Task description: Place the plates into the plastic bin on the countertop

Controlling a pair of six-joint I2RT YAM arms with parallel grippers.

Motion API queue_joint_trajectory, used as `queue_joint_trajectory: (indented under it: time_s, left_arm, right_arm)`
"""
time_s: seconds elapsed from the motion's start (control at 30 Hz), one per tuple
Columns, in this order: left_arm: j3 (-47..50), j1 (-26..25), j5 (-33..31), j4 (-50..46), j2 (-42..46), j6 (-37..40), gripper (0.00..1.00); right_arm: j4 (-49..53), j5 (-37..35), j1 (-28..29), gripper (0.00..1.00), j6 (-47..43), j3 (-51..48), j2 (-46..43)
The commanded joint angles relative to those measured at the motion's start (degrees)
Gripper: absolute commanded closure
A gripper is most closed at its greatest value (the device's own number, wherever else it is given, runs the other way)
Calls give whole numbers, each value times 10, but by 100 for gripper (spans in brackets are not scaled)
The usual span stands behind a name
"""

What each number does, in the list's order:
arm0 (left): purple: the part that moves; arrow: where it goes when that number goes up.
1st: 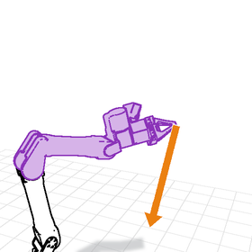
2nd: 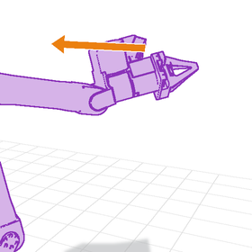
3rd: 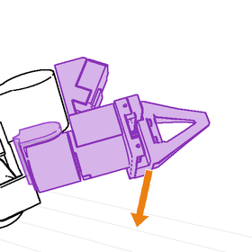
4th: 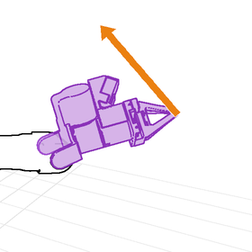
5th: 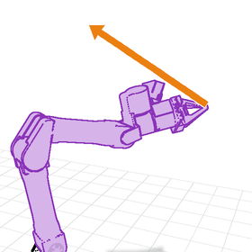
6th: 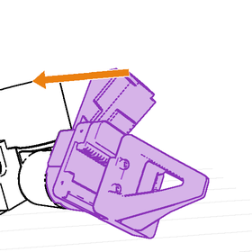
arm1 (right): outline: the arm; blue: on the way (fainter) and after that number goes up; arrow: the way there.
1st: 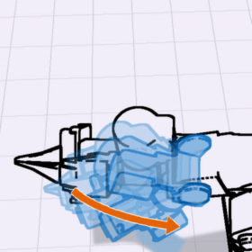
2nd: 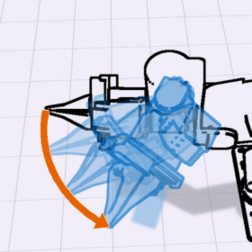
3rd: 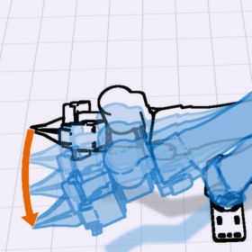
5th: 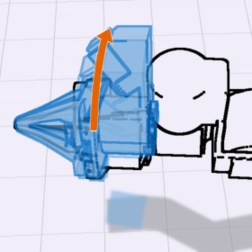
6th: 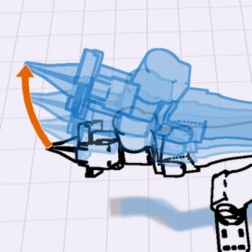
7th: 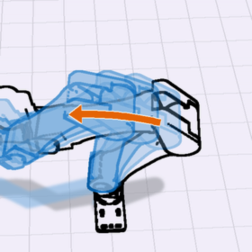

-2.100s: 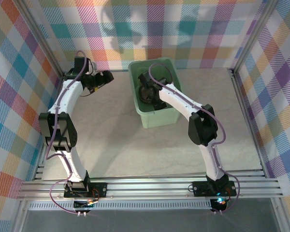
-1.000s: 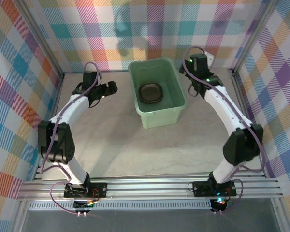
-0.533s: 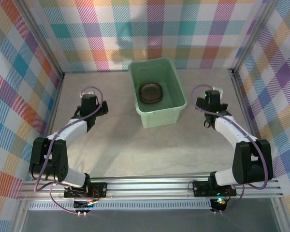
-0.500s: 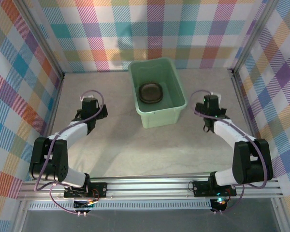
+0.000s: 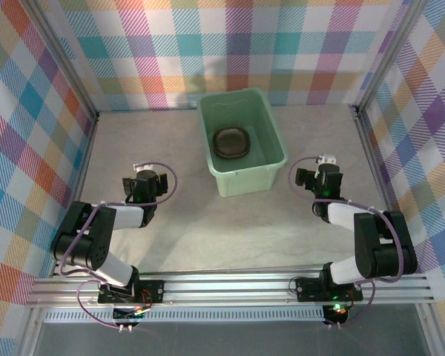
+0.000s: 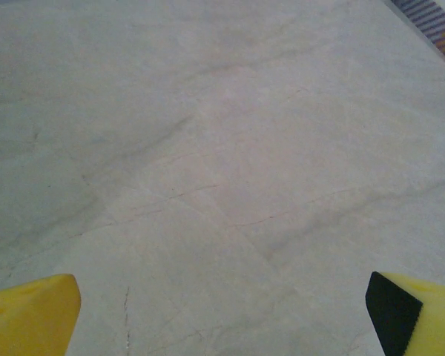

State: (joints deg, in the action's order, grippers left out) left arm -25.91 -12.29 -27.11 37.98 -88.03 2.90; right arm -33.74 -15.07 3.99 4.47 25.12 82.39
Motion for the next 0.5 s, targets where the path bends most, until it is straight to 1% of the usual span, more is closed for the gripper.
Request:
queue_joint_trajectory:
  time_s: [0.0, 0.03, 0.13, 0.3, 0.47]
  left_arm:
    - [17, 1, 5, 96, 3, 18, 0]
    - [21, 2, 10, 101, 5, 18, 0]
    - [24, 6, 23, 104, 7, 18, 0]
    - [20, 14, 50, 94, 6, 15, 0]
    - [-6, 44, 116, 49, -2, 1, 0]
  right_arm:
    - [-165, 71, -6, 1, -42, -38, 37]
    - [-167, 88, -5, 1, -49, -36, 46]
    - [-165, 106, -7, 1, -53, -32, 52]
    - [-132, 152, -30, 1, -43, -14, 55]
    - [-131, 155, -33, 1, -42, -14, 55]
